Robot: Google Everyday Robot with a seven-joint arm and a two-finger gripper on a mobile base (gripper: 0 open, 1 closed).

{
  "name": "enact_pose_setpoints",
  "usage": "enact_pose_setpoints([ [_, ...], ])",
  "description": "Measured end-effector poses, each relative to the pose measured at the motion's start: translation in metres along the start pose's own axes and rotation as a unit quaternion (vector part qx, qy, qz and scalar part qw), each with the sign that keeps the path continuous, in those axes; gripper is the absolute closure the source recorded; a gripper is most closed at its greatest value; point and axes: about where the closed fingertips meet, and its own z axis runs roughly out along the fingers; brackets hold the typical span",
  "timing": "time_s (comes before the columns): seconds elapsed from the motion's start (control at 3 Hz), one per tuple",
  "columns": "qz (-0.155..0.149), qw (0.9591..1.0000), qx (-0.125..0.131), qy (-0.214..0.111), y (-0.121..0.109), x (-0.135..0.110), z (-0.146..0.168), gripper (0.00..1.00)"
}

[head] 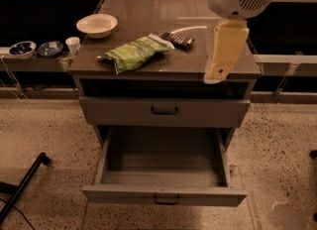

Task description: Place green jalapeno chip bag into middle drawer

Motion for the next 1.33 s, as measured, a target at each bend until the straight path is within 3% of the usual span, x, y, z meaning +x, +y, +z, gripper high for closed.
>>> enact_pose_setpoints([
  [0.33,-0.007,1.0000,-0.002,-0.002,-0.004,-0.004,0.000,0.00],
  [0.67,-0.078,0.9968,-0.017,0.004,-0.011,-0.023,0.050,0.00],
  [1.0,-0.137,0.9898,-0.039,0.000,-0.008,-0.039,0.117,0.00],
  [1.33,-0.171,0.9838,-0.048,-0.019,-0.003,-0.055,0.176,0.00],
])
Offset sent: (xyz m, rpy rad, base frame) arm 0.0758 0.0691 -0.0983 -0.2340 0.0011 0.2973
